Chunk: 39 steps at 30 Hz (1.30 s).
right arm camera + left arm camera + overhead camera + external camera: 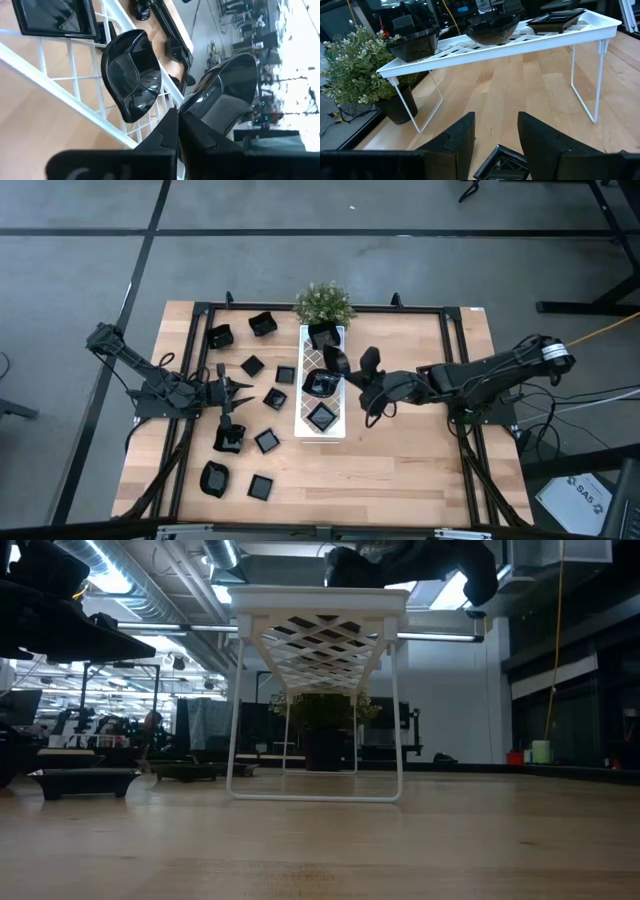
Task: Pick & Place Mini shaped plates
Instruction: Stack the leaf shape plate on top of the leaf shape plate on the shelf
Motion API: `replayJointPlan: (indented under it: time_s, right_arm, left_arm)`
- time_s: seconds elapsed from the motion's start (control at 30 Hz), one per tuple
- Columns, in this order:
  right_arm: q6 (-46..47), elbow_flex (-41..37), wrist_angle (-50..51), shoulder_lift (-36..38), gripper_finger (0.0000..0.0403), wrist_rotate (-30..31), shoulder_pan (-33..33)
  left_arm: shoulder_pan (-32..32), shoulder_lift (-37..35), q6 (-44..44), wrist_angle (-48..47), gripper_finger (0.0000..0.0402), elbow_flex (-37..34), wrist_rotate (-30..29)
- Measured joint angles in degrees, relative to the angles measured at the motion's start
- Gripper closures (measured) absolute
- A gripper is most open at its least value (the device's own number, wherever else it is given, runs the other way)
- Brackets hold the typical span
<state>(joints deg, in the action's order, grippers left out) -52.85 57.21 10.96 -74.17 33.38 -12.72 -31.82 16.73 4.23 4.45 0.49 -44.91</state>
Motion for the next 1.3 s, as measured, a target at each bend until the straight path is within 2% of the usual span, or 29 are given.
replayJointPlan:
  time_s: [0.2,0.4,1.0,1.17,1.3]
  right_arm:
    - [-7.7,0.0,-0.8,-1.6,0.0395,-3.2,0.3]
    - [-9.0,0.0,-2.6,-3.6,0.0397,-9.4,0.4]
    - [-5.6,0.0,-5.9,-8.0,0.0391,-9.6,0.8]
    - [-1.3,0.0,-6.0,-8.0,0.039,-9.5,0.8]
    - [0.2,0.0,-5.9,-8.0,0.0373,-9.5,0.8]
  left_arm:
    - [0.0,0.0,0.0,0.0,0.0258,0.0,0.0]
    - [0.0,0.0,0.0,0.0,0.0258,0.0,0.0]
    - [0.0,0.0,0.0,0.0,0.0258,0.0,0.0]
    - [0.0,0.0,0.0,0.0,0.0258,0.0,0.0]
    - [0.0,0.0,0.0,0.0,0.0258,0.0,0.0]
